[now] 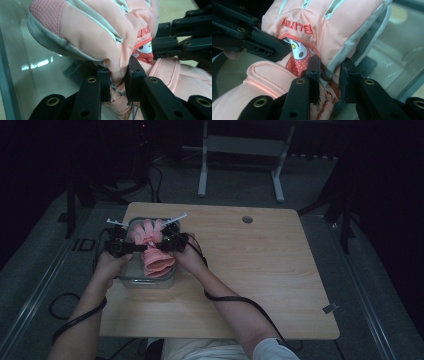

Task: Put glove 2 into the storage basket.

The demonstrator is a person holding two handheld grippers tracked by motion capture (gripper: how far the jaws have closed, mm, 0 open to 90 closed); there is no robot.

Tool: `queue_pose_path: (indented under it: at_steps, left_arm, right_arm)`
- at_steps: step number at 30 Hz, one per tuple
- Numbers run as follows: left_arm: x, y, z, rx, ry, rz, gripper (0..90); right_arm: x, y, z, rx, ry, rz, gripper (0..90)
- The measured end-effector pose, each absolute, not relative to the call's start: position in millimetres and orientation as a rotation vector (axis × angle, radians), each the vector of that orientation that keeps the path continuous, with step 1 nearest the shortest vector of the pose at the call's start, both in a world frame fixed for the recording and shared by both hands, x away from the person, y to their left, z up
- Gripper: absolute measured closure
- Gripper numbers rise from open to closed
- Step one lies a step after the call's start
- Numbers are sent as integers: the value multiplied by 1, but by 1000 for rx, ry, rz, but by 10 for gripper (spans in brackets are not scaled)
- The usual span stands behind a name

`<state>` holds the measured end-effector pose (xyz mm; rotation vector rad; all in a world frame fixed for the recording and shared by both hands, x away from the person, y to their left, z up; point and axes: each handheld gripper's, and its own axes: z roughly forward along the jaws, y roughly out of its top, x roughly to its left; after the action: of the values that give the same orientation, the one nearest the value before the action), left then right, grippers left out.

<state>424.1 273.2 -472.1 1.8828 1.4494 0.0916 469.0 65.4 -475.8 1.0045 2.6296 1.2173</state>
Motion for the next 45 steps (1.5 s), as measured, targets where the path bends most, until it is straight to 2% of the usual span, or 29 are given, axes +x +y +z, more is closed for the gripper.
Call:
queue_pose_path:
  at_steps: [6,15,20,24,26,35,39,41,45]
  left_arm:
    - [430,262,-475,1943,1500,148,749]
    - [437,258,-479,1927,1551,145,734]
    - [439,259,-479,1905,1548,151,626]
    - [441,259,-479,1906,1564,215,520]
    - [443,258,-481,1892,1566,211,506]
    - [444,249,-477,1927,1550,274,503]
    - [441,255,-474,1888,1543,310,366]
    - [439,257,-473,1888,1531,332,255]
    - [437,261,-474,1880,1529,356,171]
  right_arm:
    - [475,65,-482,1119,2642,1155,648]
    - [477,57,-481,1102,2608,1136,565]
    - [477,48,-474,1098,2587,1158,511]
    - [474,34,-465,1077,2563,1213,472]
    - [472,26,-462,1083,2557,1253,443]
    - [473,13,-459,1094,2549,1286,434]
    - [471,9,-457,1092,2536,1304,421]
    - [471,7,-456,1085,2537,1319,407]
    - [470,3,-454,1069,2521,1338,399]
